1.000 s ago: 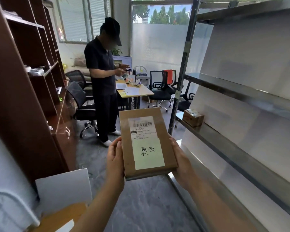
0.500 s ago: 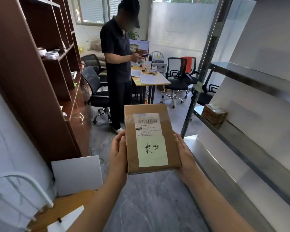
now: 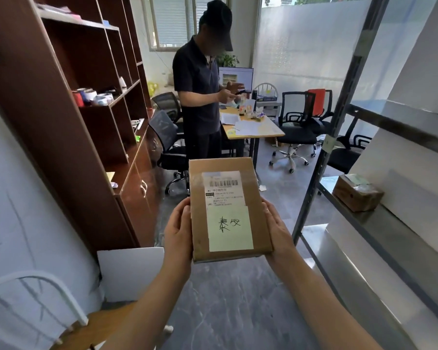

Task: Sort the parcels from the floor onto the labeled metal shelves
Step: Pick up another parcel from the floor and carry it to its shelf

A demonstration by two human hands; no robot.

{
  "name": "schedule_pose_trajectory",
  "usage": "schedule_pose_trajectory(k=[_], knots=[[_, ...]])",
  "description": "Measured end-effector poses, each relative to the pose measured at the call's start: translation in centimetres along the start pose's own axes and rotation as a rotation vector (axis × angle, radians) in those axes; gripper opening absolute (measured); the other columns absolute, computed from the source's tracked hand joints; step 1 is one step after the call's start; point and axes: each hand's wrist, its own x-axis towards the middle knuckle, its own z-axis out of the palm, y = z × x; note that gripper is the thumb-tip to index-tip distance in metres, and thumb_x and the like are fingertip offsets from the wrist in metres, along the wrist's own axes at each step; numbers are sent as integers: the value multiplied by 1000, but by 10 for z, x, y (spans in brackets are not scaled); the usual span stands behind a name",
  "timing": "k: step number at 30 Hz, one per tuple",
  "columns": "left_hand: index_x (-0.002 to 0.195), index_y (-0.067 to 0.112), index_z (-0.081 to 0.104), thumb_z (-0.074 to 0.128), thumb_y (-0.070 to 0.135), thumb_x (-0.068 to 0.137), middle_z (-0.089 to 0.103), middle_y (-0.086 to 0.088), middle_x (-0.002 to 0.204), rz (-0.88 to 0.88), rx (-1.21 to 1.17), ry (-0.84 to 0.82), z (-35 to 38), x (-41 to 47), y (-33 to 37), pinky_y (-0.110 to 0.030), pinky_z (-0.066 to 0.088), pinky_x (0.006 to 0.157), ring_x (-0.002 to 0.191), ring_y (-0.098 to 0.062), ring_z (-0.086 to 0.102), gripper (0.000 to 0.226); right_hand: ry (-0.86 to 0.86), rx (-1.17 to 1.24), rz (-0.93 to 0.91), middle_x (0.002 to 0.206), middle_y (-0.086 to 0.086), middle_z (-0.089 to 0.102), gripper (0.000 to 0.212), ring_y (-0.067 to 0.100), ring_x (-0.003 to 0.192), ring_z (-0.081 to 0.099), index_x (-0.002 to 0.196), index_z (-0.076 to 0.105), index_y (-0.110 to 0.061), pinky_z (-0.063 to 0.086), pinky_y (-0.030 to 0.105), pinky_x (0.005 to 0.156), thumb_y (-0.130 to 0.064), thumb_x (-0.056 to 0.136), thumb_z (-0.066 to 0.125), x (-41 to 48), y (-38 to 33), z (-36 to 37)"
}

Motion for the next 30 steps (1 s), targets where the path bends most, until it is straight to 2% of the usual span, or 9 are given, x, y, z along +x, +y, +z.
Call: schedule_pose_trajectory(k=[6,10,14,16,19,21,24,28,30], knots=[[112,37,64,46,33,104,72,-6,117,-1,-17,16,25,13,-1,-52,55,95,107,-27,70,21,-67,17,2,111,1,76,33,15,94,74,133,58,-30,61,29,69,-31,106,38,26,-8,-15],[115,35,63,46,32,104,71,-7,119,-12,-52,39,37,18,-9,-49,56,93,110,-28,69,20,-84,22,6,108,0,77,35,13,90,75,137,56,-27,61,27,66,-29,107,37,38,-8,-25],[118,33,62,46,33,104,70,-8,122,-5,-77,45,40,28,-15,-41,56,87,110,-27,69,21,-100,12,22,122,4,73,38,18,100,73,141,52,-31,62,29,71,-32,107,37,49,-6,-25],[128,32,58,47,38,103,67,-7,128,-26,-95,43,39,37,-16,-46,56,92,114,-27,67,28,-102,13,24,131,-1,69,41,19,110,71,146,45,-39,61,30,77,-33,106,38,57,-5,-22],[143,41,47,50,47,100,62,-2,138,-59,-107,28,35,54,-19,-55,52,101,122,-27,63,43,-105,-7,23,138,-7,63,43,17,120,66,149,39,-43,59,32,87,-34,106,37,70,-4,-15],[142,37,50,48,42,102,64,-3,136,-45,-111,7,33,69,-21,-51,54,97,120,-26,65,40,-104,-20,11,137,-6,65,42,16,120,66,148,43,-40,59,32,89,-34,107,34,79,-2,-10],[138,29,56,47,33,104,70,-5,127,-34,-134,-22,32,93,-19,-39,58,84,113,-25,69,36,-77,-23,7,136,-5,66,42,17,120,66,146,46,-37,57,36,94,-35,107,34,97,-2,-2],[137,27,58,47,31,104,70,-5,126,-30,-142,-47,31,129,-15,-48,55,95,114,-26,68,35,-54,-40,-2,134,-3,67,42,19,120,66,147,45,-35,58,35,93,-34,107,32,125,-3,12],[132,31,60,47,33,104,72,-4,122,-28,-144,-73,33,148,-13,-44,57,89,109,-24,70,31,-47,-43,-19,134,-2,67,42,20,120,66,148,45,-34,59,34,90,-32,108,32,140,-4,17]])
